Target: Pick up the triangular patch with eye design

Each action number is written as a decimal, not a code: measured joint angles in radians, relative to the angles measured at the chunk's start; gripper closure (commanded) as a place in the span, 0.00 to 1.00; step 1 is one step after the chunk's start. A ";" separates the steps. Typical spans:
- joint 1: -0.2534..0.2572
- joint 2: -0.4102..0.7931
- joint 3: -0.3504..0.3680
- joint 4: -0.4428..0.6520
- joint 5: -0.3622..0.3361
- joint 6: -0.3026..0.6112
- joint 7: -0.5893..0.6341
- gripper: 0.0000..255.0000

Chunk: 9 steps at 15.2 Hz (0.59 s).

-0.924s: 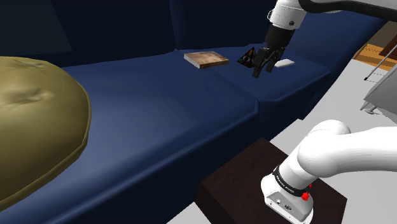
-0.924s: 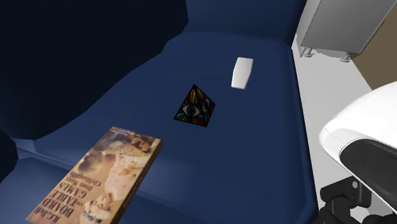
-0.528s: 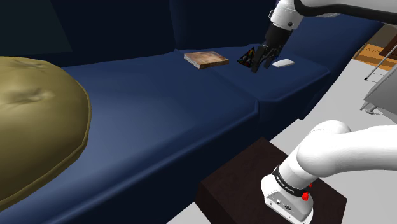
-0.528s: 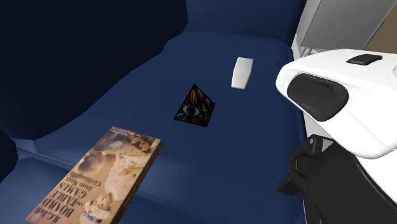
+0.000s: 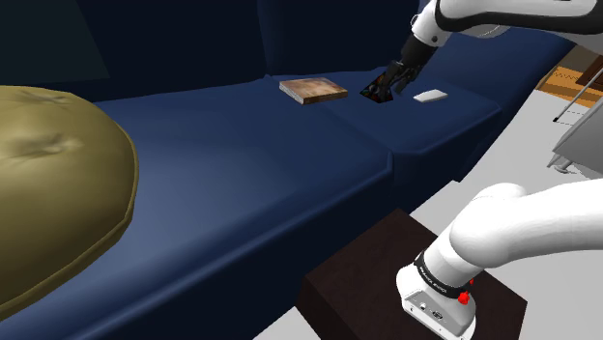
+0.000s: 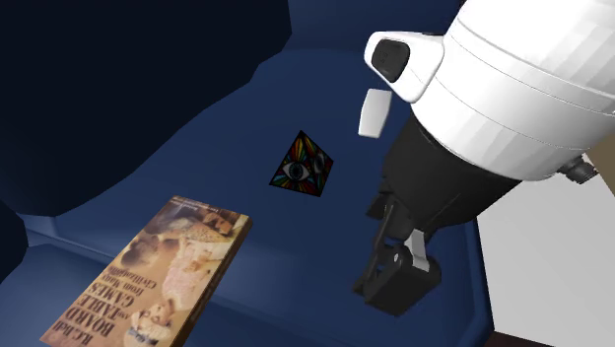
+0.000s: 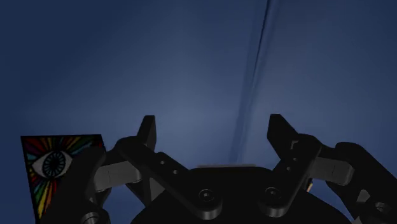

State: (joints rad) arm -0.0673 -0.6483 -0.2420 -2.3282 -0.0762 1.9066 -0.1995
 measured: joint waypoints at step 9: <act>0.034 0.204 -0.188 0.136 0.092 0.227 -0.179 0.00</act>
State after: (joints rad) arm -0.0335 -0.4439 -0.4300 -2.1923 0.0156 2.1334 -0.3782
